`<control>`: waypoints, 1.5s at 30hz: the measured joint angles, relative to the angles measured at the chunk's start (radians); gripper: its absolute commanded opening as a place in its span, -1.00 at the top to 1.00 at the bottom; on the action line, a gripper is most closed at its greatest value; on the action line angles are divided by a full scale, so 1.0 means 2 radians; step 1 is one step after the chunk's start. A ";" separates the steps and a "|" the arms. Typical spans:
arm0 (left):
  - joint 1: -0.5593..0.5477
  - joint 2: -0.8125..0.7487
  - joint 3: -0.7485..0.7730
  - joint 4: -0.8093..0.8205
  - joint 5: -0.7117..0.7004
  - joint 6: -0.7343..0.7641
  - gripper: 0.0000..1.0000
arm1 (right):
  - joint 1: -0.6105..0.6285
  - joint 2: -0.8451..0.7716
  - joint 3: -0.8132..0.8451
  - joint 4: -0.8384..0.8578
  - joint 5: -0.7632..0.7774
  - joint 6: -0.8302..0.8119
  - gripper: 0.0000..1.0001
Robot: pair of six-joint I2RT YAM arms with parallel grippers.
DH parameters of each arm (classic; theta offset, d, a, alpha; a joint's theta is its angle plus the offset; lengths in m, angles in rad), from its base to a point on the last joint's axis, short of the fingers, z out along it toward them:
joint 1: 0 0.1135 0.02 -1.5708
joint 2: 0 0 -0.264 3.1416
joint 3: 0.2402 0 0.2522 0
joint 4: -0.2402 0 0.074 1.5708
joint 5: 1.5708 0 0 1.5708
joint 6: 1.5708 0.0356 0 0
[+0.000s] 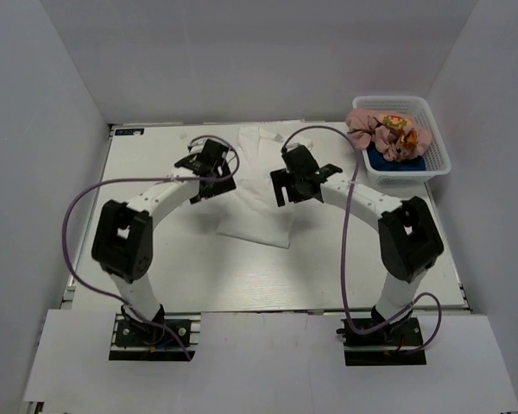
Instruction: Fold and stack the t-shirts
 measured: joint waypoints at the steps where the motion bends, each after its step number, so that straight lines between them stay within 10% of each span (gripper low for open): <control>1: -0.001 -0.021 -0.031 0.001 0.006 0.000 -0.99 | 0.001 -0.017 -0.019 0.008 -0.013 0.004 -0.81; 12: -0.009 -0.088 -0.192 0.052 0.067 0.000 -0.93 | 0.009 -0.152 -0.281 0.121 -0.191 0.089 -0.81; 22: -0.007 -0.065 -0.209 0.105 0.114 0.009 -0.19 | 0.009 -0.134 -0.306 0.210 -0.227 0.136 -0.63; 28: -0.007 -0.068 -0.223 0.117 0.123 0.013 -0.16 | 0.009 -0.124 -0.306 0.220 -0.220 0.145 -0.52; 34: -0.006 -0.096 -0.262 0.146 0.134 0.011 -0.05 | 0.010 -0.117 -0.306 0.224 -0.210 0.152 -0.20; 38: -0.005 -0.094 -0.266 0.154 0.143 0.010 0.45 | 0.011 -0.110 -0.306 0.234 -0.209 0.155 -0.05; 41: -0.005 -0.088 -0.266 0.163 0.152 0.008 0.93 | 0.014 -0.103 -0.306 0.241 -0.209 0.156 0.32; 45: -0.005 -0.084 -0.264 0.172 0.161 0.013 1.00 | 0.017 -0.094 -0.306 0.245 -0.206 0.161 0.81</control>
